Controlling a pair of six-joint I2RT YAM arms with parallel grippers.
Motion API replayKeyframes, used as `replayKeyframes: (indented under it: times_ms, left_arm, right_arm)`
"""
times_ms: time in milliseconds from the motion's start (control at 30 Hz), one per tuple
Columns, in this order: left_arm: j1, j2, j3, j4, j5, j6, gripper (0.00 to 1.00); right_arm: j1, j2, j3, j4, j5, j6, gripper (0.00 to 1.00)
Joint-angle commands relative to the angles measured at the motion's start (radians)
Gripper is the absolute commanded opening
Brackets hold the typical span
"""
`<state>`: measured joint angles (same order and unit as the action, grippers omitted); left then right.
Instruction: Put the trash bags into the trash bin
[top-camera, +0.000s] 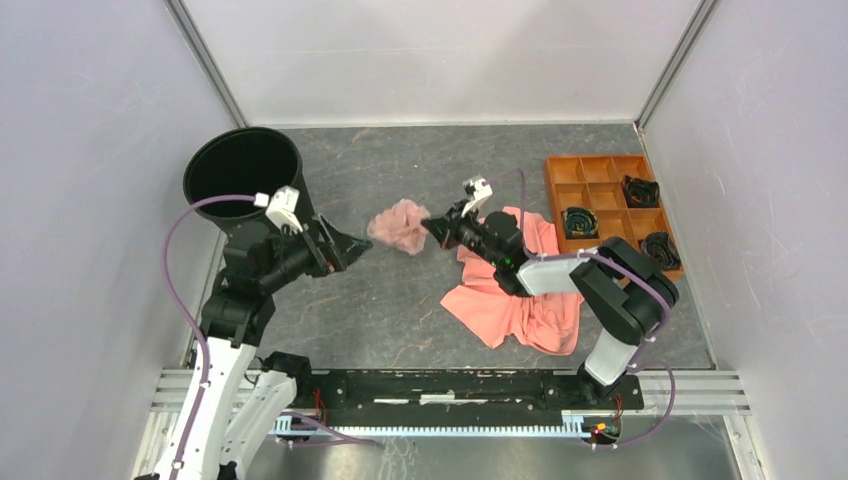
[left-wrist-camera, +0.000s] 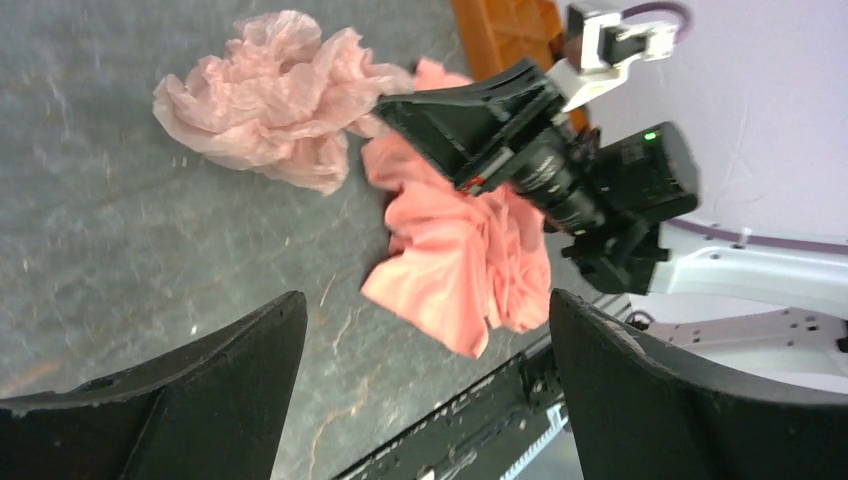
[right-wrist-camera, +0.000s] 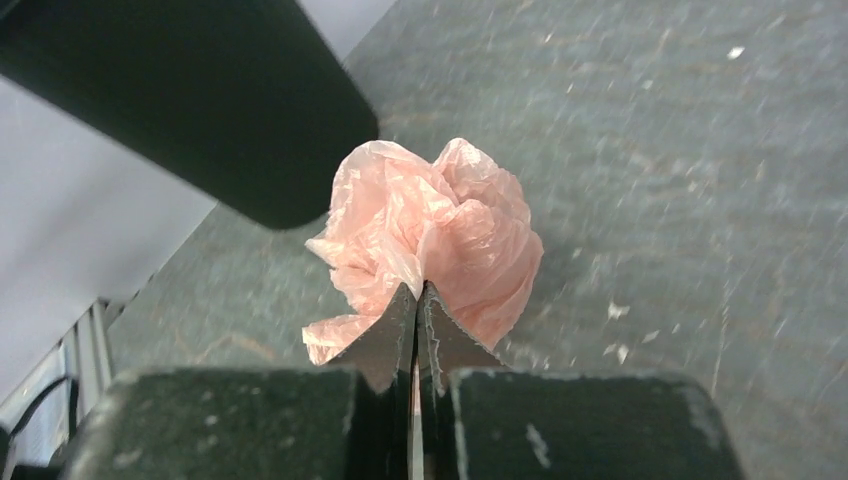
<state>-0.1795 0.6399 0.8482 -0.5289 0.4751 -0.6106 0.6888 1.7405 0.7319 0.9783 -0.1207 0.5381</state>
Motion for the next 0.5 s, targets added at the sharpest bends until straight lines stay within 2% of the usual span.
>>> replayKeyframes:
  times_ms: [0,100,200,367,467]
  left_arm:
    - [-0.041,-0.083,-0.121,0.006,-0.036,-0.102,0.93]
    - [-0.131,-0.098,-0.187,-0.013,-0.174,-0.132,0.84]
    - [-0.285,-0.079,-0.246,0.048,-0.357,-0.185,0.8]
    - [-0.602,0.121,-0.194,0.058,-0.804,-0.234,0.83]
    - [-0.663,0.227,-0.146,0.059,-0.983,-0.269,0.85]
  right_arm:
    - [0.042,-0.079,-0.089,0.074,-0.021,0.01,0.0]
    - [0.074,-0.085,-0.136,0.134,-0.028,0.028,0.0]
    - [0.076,-0.078,-0.123,0.135,-0.059,0.035,0.0]
    - [0.076,-0.065,-0.113,0.108,-0.067,0.029,0.0]
    - [0.077,-0.062,-0.112,0.108,-0.067,0.03,0.0]
